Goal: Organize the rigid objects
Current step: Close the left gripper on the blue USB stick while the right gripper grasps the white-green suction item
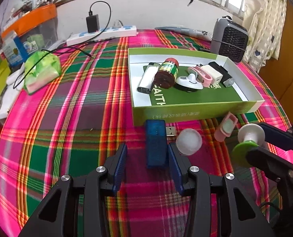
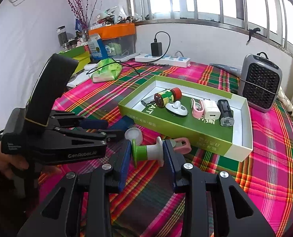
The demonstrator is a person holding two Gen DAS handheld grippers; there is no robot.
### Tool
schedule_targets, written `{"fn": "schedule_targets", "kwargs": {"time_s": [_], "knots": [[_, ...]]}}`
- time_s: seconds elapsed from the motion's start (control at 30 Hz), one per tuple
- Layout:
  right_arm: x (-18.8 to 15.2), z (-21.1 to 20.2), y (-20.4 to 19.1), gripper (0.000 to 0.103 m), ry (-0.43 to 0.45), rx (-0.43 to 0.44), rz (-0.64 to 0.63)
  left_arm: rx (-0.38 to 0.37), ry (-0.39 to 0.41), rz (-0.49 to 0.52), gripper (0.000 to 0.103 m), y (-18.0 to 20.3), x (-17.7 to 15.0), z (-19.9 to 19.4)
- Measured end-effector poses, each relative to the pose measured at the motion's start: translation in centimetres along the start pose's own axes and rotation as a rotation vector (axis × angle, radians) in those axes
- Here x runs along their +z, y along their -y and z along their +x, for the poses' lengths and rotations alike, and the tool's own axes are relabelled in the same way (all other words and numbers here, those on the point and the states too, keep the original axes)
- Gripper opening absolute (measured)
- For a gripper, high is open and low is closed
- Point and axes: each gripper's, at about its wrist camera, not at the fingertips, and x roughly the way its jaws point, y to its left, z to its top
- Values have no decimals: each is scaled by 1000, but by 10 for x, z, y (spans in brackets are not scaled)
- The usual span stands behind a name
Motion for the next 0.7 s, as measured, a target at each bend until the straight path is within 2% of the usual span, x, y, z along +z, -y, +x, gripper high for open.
{"fn": "schedule_targets", "kwargs": {"time_s": [0.17,0.57,0.7], "knots": [[0,1,-1,34,-2,3,-6,36,10,30,41,2,2,3],[-1,3,-2,34,-10,-1,-6,18,20,25,40,-1,3,3],[-1,4,-2,34,-16,-5,-4,25,24,9,31,-4,2,2]]}}
